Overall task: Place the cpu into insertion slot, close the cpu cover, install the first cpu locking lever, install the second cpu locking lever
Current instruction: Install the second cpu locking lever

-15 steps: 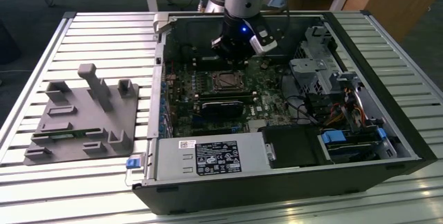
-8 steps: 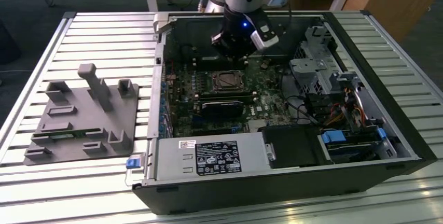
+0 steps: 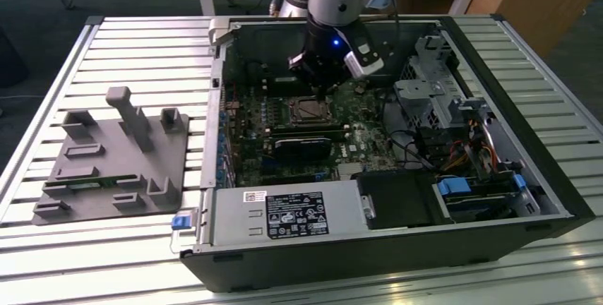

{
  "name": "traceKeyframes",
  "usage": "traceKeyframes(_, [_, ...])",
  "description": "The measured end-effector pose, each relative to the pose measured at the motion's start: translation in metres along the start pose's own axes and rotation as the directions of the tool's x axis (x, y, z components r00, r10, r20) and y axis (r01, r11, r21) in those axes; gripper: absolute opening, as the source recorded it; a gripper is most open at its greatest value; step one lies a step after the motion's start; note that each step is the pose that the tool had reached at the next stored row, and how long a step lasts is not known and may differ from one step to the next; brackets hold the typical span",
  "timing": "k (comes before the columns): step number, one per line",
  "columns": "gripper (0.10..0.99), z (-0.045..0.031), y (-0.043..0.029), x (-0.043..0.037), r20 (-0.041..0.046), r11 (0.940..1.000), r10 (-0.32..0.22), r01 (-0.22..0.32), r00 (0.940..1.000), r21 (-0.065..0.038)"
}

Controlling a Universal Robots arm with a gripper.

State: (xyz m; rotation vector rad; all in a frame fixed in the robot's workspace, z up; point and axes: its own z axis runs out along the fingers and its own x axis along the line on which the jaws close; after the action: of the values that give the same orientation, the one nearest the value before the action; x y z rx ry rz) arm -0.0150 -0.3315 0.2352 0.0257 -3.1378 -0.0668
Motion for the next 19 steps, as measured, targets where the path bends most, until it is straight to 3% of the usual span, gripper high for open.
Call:
traceKeyframes(9, [0.106,-0.0100,-0.0025,0.0000,-0.0005,1.0000,0.000,0.000,1.0000,0.000])
traceKeyframes(16, [0.106,-0.0108,-0.0192,0.0003,-0.0015,1.0000,0.000,0.000,1.0000,0.000])
traceKeyframes(17, [0.106,-0.0109,-0.0208,0.0003,-0.0039,1.0000,0.000,0.000,1.0000,-0.003])
traceKeyframes(19, [0.106,-0.0109,-0.0229,0.0004,-0.0099,0.9998,0.000,-0.001,1.0000,-0.021])
